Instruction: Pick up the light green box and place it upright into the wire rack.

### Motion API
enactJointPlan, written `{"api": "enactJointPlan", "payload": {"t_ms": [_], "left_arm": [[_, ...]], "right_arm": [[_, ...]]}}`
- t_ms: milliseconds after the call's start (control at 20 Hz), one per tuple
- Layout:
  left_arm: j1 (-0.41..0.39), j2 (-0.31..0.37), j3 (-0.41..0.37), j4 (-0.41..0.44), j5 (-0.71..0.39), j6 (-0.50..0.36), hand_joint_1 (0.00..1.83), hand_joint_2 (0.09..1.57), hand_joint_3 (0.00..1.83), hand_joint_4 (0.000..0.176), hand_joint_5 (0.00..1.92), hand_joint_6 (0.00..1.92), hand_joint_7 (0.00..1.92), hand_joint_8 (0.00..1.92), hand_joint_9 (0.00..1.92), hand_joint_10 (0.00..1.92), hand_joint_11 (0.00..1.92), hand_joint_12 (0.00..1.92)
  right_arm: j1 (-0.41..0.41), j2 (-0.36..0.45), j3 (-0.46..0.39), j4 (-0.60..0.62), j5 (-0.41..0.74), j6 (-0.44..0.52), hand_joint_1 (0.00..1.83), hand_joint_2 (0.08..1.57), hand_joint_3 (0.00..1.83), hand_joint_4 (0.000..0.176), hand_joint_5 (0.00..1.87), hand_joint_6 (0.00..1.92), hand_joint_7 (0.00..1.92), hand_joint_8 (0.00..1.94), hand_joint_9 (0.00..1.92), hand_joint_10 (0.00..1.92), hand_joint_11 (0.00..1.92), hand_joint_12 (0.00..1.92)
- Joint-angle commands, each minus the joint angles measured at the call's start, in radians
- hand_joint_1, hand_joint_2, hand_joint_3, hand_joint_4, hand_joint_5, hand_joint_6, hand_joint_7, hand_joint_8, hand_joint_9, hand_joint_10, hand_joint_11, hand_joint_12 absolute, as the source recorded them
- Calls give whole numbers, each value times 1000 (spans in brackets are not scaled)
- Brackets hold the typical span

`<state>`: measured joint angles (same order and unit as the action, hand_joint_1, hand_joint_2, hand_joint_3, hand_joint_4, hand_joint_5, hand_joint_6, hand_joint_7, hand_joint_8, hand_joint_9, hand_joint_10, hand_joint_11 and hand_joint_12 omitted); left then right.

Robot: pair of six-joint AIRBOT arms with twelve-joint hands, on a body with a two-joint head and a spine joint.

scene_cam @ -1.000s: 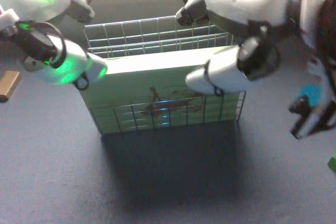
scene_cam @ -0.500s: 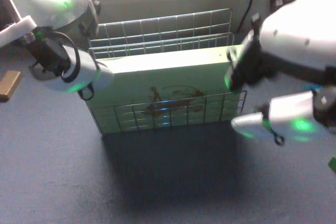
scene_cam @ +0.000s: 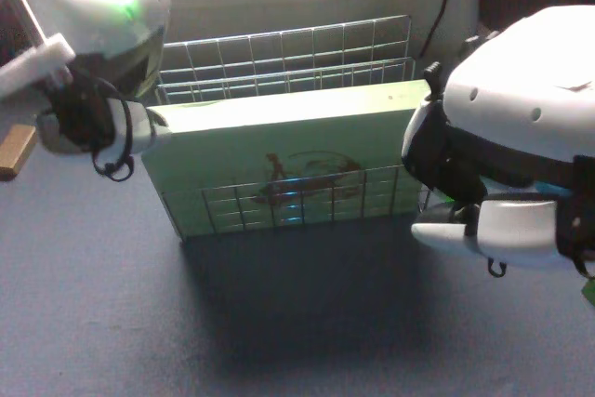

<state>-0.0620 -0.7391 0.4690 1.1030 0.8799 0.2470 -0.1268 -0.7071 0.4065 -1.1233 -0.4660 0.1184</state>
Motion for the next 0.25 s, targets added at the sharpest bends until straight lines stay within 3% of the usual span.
{"api": "enactJointPlan", "payload": {"t_ms": [0,50,200], "left_arm": [[-5,5,-3,86,-22,7,749,1308,4,164,1267,1921,1368,1921,1414,1921,1506,1921],[-4,5,-5,86,-22,4,755,1307,2,174,1270,1921,1369,1921,1417,1921,1509,1921],[-14,5,-7,86,-18,0,761,1303,0,176,1262,1921,1363,1921,1404,1921,1492,1921]], "right_arm": [[19,-3,-3,-46,44,3,799,1412,14,0,1127,1921,1348,1941,1590,1921,1828,1921],[23,-5,-3,-46,44,6,799,1413,13,0,1127,1921,1349,1941,1592,1921,1830,1921],[30,-10,-2,-79,49,38,799,1414,11,0,1128,1921,1350,1941,1594,1921,1831,1921]]}}
